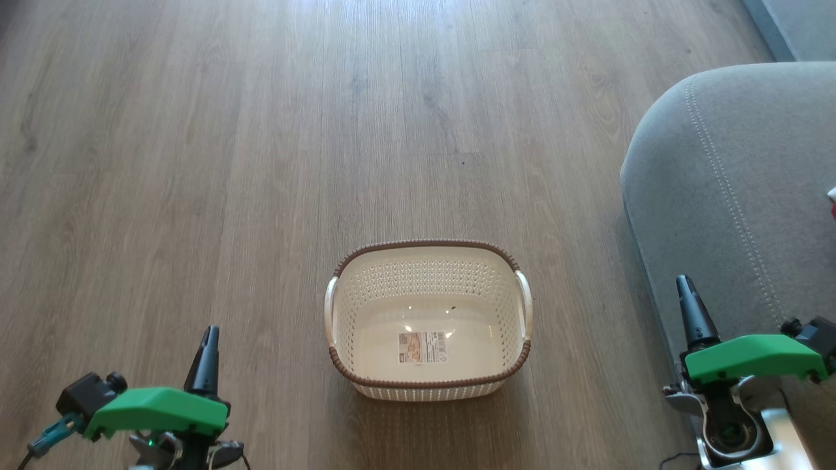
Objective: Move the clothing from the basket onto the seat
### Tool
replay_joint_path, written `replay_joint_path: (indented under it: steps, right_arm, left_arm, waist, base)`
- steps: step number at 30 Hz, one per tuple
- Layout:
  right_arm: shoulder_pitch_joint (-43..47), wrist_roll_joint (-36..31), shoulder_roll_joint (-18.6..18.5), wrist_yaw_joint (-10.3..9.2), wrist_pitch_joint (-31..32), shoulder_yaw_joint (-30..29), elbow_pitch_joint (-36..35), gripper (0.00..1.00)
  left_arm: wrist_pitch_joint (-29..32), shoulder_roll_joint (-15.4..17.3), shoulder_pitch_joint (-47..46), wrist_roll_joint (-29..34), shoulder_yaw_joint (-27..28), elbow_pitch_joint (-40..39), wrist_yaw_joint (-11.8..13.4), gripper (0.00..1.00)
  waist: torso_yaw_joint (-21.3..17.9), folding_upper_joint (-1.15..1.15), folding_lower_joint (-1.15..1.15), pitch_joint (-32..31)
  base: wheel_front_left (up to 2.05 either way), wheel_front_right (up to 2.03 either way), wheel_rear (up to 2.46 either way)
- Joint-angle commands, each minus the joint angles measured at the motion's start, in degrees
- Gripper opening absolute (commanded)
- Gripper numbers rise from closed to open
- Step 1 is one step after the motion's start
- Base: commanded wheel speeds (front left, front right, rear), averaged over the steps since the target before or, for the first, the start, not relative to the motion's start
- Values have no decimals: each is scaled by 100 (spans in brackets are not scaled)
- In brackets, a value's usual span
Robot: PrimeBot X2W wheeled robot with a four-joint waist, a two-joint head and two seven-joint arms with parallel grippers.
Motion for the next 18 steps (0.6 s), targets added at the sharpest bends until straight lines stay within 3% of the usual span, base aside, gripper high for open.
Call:
replay_joint_path:
  steps: [1, 18]
  right_arm:
    - [-63, 199, -2, 0, 71, 22, -258, 0]
    - [-6, 1208, 47, 0, 336, -71, -464, 0]
  left_arm:
    - [55, 56, -284, -196, 171, -232, -49, 0]
    - [318, 65, -321, -1240, 257, -331, -130, 0]
  waist:
    - [2, 0, 0, -3]
    - [15, 0, 0, -25]
  base:
    - [0, 0, 0]
    - [0, 0, 0]
